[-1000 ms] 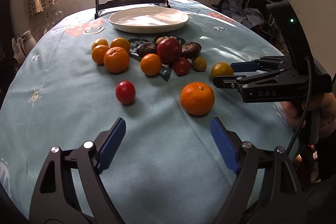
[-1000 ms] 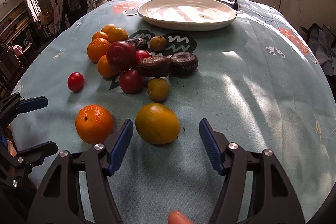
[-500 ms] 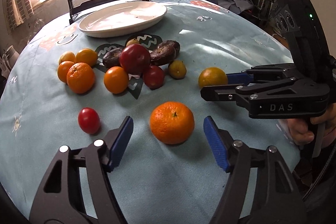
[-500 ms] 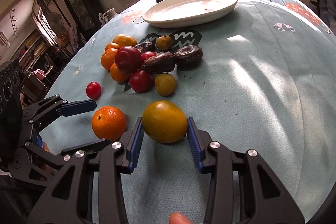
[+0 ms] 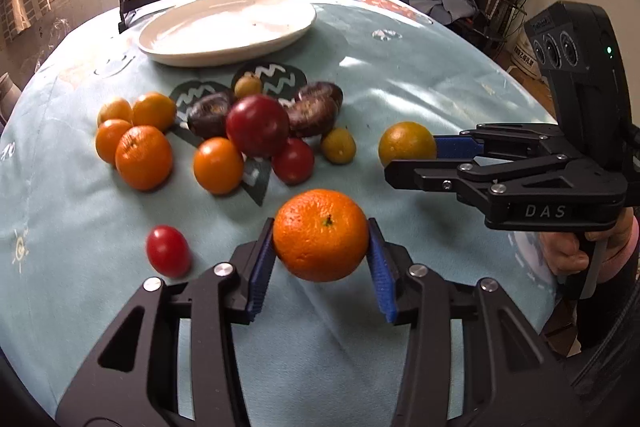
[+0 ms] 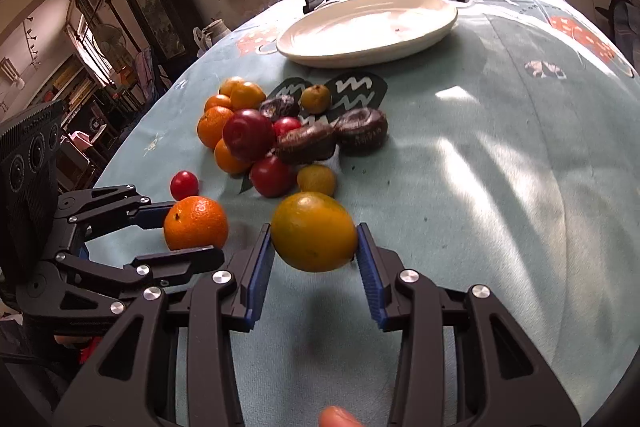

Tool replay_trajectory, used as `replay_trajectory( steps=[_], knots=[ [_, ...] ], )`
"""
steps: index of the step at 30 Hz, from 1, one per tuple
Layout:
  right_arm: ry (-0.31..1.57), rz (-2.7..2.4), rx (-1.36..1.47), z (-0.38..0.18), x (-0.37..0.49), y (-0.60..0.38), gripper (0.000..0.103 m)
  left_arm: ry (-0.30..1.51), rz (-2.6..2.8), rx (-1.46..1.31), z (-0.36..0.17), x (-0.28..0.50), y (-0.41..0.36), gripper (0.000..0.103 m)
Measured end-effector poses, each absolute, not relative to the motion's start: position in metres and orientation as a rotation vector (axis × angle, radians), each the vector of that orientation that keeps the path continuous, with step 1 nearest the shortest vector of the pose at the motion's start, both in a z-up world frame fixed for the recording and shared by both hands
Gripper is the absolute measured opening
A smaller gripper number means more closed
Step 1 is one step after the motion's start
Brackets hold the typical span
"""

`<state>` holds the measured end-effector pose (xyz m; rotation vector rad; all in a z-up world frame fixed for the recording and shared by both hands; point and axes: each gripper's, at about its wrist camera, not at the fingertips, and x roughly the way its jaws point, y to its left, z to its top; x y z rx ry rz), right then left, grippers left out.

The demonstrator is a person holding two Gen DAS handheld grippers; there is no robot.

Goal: Organize fruits
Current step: 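Grasp the large yellow citrus with the right tool while the left tool grasps a tangerine, then carry both fruits to the white plate and open both tools to release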

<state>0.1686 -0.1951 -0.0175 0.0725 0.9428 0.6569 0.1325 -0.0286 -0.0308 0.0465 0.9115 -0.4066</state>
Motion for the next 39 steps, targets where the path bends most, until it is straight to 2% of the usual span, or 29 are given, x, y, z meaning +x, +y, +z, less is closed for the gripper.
replay_trajectory(
  steps=[4,8,14,21,23,24,25,30,31,33,39],
  knots=[
    [0.829,0.605,0.111,0.016,0.209,-0.198,0.042,0.846,-0.383,0.005,0.006,0.174,-0.009,0.045],
    [0.759,0.525,0.091,0.027,0.270,-0.181,0.042,0.829,-0.301,-0.030,0.024,0.252,0.008,0.045],
    [0.820,0.503,0.019,-0.001,0.344,-0.142,0.042,0.921,-0.190,-0.035,0.004,0.353,0.020,0.045],
    [0.867,0.515,-0.051,-0.024,0.370,-0.120,0.042,1.001,-0.151,-0.031,-0.030,0.393,0.023,0.045],
    [0.879,0.523,-0.059,-0.026,0.371,-0.117,0.046,1.017,-0.140,-0.026,-0.034,0.396,0.022,0.050],
    [0.876,0.525,-0.057,-0.024,0.370,-0.118,0.050,1.008,-0.129,-0.021,-0.032,0.394,0.022,0.062],
    [0.869,0.527,-0.052,-0.021,0.365,-0.119,0.055,0.984,-0.120,-0.018,-0.028,0.389,0.023,0.066],
    [0.784,0.553,0.004,0.011,0.326,-0.137,0.057,0.860,-0.116,-0.026,0.010,0.339,0.030,0.087],
    [0.765,0.556,0.008,0.015,0.315,-0.142,0.065,0.836,-0.116,-0.031,0.015,0.324,0.033,0.088],
    [0.729,0.553,0.024,0.020,0.292,-0.150,0.065,0.808,-0.112,-0.034,0.018,0.291,0.036,0.092],
    [0.726,0.609,0.080,0.009,0.231,-0.166,0.065,0.809,-0.082,-0.081,-0.010,0.194,0.053,0.092]
  ],
)
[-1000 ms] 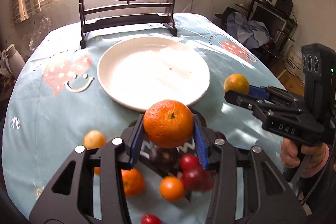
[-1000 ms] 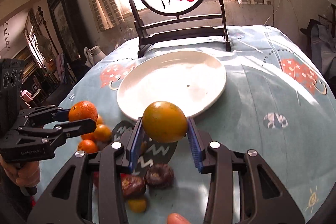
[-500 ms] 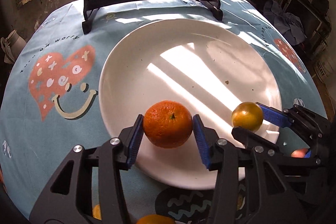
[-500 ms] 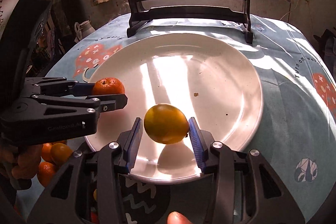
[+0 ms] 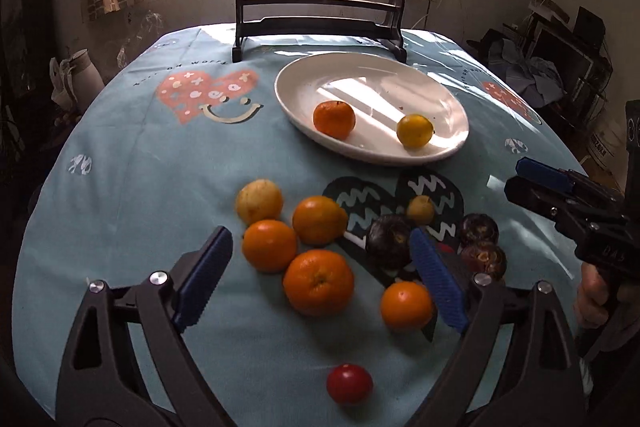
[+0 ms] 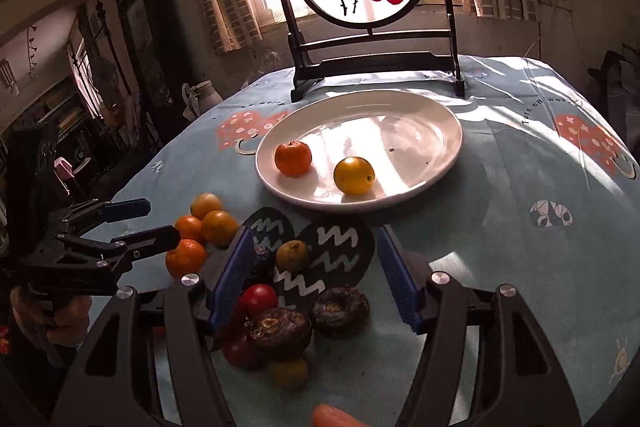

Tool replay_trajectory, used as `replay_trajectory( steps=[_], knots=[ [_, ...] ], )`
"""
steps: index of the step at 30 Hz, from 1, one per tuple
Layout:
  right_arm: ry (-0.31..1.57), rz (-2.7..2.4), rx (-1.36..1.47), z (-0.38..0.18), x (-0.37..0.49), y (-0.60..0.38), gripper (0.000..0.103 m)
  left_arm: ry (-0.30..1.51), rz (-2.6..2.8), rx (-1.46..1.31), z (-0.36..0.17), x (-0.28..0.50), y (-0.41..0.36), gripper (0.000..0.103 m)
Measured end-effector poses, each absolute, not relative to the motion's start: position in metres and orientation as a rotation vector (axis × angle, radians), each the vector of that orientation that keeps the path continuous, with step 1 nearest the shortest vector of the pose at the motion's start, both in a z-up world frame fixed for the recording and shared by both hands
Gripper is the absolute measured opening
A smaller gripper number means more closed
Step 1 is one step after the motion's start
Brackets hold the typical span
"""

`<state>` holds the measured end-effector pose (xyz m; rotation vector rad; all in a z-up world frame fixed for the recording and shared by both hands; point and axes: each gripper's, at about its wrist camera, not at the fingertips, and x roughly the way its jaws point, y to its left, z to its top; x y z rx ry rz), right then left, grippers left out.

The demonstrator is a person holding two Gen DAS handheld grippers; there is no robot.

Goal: Organize fruits
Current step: 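Carry both fruits to the white plate and open both tools to release, then grasp a dark brown fruit with the right tool while the left tool grasps a red cherry tomato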

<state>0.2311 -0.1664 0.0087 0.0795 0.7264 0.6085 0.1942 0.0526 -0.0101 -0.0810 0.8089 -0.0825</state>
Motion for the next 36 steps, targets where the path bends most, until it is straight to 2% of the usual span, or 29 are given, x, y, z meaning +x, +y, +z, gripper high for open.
replay_trajectory(
  steps=[7,12,17,21,36],
  knots=[
    [0.756,0.598,-0.010,-0.005,0.200,-0.160,0.065,0.843,-0.117,-0.125,-0.041,0.138,0.061,0.092],
    [0.784,0.637,-0.024,-0.010,0.199,-0.156,0.057,0.827,-0.176,-0.097,-0.042,0.131,0.053,0.093],
    [0.803,0.659,-0.030,-0.012,0.198,-0.154,0.057,0.843,-0.164,-0.080,-0.044,0.131,0.050,0.093],
    [0.838,0.670,-0.042,-0.016,0.201,-0.150,0.043,0.846,-0.178,-0.068,-0.044,0.132,0.047,0.093],
    [0.867,0.656,-0.133,-0.026,0.208,-0.132,0.043,0.853,-0.184,-0.067,-0.046,0.133,0.047,0.093]
  ],
)
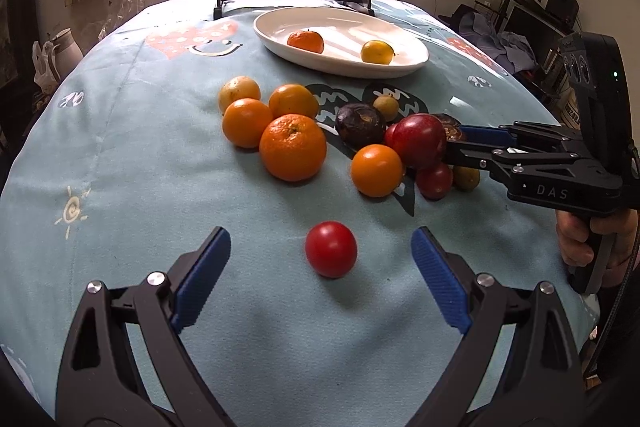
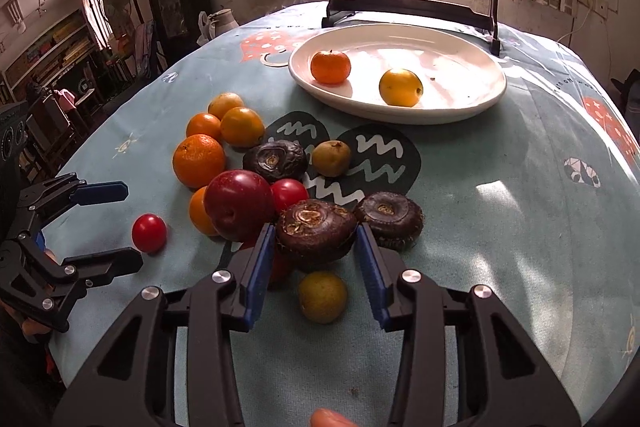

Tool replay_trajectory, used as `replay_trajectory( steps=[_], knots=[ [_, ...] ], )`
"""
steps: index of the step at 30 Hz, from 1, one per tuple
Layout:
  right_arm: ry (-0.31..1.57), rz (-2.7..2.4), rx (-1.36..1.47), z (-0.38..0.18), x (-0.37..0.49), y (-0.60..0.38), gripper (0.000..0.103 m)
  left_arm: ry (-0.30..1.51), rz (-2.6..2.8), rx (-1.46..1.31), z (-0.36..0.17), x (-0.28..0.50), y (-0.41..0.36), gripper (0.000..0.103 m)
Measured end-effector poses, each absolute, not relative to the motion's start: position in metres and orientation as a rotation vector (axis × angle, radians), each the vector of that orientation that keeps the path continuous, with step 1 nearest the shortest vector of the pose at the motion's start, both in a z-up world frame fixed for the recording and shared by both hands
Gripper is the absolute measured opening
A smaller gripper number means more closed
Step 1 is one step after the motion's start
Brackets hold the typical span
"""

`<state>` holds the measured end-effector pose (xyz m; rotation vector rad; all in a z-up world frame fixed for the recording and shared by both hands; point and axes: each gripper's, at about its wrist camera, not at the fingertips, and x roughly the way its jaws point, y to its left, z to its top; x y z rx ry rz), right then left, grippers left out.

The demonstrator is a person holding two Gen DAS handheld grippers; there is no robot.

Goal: Organize fruits
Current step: 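Grasp a dark brown fruit with the right tool while the left tool grasps a red cherry tomato, then lower both held fruits onto the white plate and open both tools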

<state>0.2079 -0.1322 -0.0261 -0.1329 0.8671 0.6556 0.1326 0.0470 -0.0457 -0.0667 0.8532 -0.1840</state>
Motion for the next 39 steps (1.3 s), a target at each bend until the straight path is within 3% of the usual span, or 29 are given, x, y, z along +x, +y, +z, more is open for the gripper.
replay_trajectory(
  steps=[10,13,15,22,24,26,39],
  knots=[
    [0.835,0.664,-0.024,-0.015,0.206,-0.151,0.041,0.871,-0.206,-0.067,-0.048,0.137,0.045,0.090],
    [0.819,0.681,0.039,-0.009,0.205,-0.162,0.041,0.900,-0.223,-0.078,-0.052,0.141,0.046,0.074],
    [0.803,0.682,0.054,-0.005,0.203,-0.165,0.041,0.934,-0.222,-0.083,-0.057,0.146,0.046,0.054],
    [0.787,0.701,0.059,0.000,0.199,-0.164,0.041,0.937,-0.203,-0.074,-0.058,0.147,0.044,0.048],
    [0.783,0.702,0.058,0.001,0.198,-0.164,0.041,0.934,-0.205,-0.074,-0.058,0.146,0.043,0.034],
    [0.788,0.697,0.058,0.000,0.199,-0.164,0.041,0.925,-0.209,-0.069,-0.056,0.145,0.042,0.029],
    [0.795,0.689,0.094,-0.002,0.206,-0.168,0.041,0.844,-0.233,0.074,-0.037,0.141,0.015,0.028]
  ],
)
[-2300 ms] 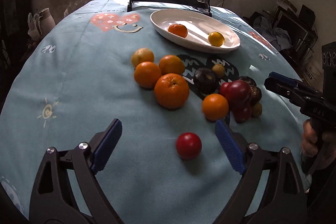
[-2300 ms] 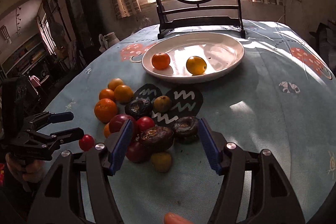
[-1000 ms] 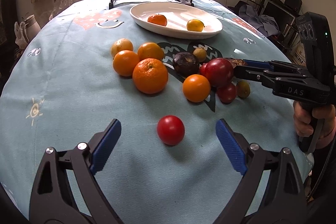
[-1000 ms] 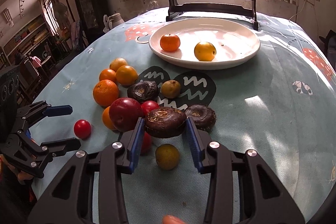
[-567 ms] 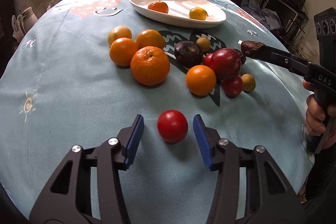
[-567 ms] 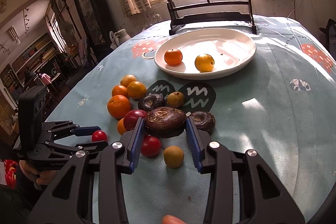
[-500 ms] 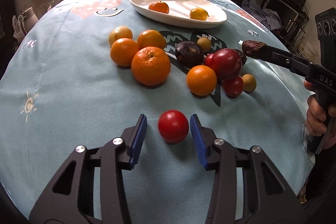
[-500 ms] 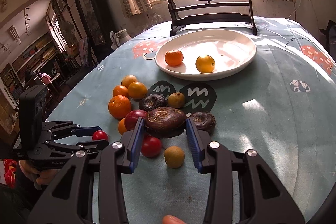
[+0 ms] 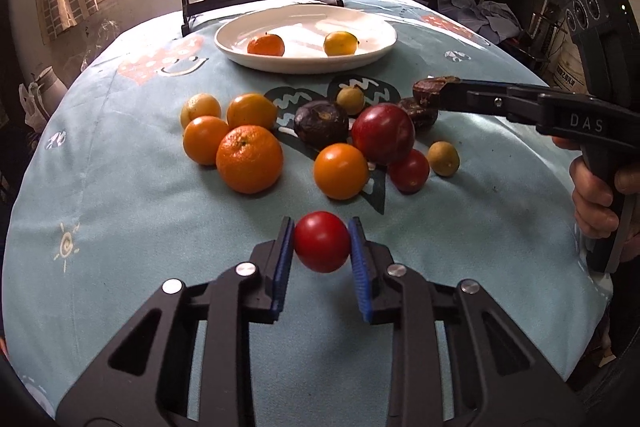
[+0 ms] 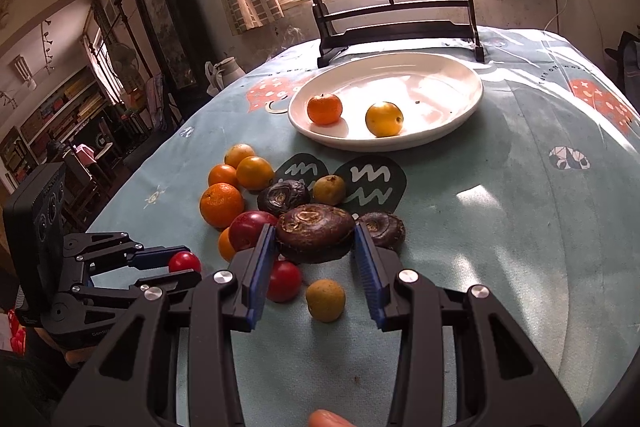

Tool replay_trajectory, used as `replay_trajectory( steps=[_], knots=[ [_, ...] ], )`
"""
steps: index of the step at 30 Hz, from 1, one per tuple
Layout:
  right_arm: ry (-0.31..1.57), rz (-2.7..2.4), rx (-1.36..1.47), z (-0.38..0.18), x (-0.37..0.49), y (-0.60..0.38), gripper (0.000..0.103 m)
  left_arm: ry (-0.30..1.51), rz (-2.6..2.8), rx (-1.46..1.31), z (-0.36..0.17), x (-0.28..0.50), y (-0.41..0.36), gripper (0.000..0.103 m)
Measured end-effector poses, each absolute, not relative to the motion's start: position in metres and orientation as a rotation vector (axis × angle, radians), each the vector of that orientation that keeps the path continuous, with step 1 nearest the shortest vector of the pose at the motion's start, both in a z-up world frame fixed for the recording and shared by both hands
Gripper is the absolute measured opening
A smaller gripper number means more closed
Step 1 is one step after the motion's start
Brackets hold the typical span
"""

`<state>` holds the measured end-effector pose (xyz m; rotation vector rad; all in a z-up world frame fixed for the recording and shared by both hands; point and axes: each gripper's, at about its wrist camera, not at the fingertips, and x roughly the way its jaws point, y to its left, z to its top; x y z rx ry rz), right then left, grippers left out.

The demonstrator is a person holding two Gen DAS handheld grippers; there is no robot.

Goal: Organize fruits
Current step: 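Lower both held fruits onto the white plate and open both tools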

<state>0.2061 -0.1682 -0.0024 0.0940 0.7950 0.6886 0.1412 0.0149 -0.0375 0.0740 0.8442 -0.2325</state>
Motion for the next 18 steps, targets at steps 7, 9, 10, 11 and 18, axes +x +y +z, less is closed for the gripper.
replay_trajectory(
  steps=[7,9,10,11,18],
  knots=[
    [0.688,0.557,0.138,0.018,0.259,-0.175,0.041,0.798,-0.281,-0.028,0.007,0.227,0.018,0.028],
    [0.686,0.523,0.149,0.017,0.283,-0.175,0.041,0.805,-0.275,-0.043,0.013,0.261,0.014,0.028],
    [0.690,0.511,0.153,0.015,0.295,-0.174,0.041,0.809,-0.261,-0.036,0.014,0.277,0.010,0.028],
    [0.696,0.499,0.153,0.013,0.306,-0.174,0.041,0.817,-0.248,-0.028,0.014,0.293,0.007,0.028],
    [0.747,0.479,0.128,-0.007,0.356,-0.165,0.041,0.895,-0.206,0.039,-0.006,0.357,-0.007,0.028]
  ],
)
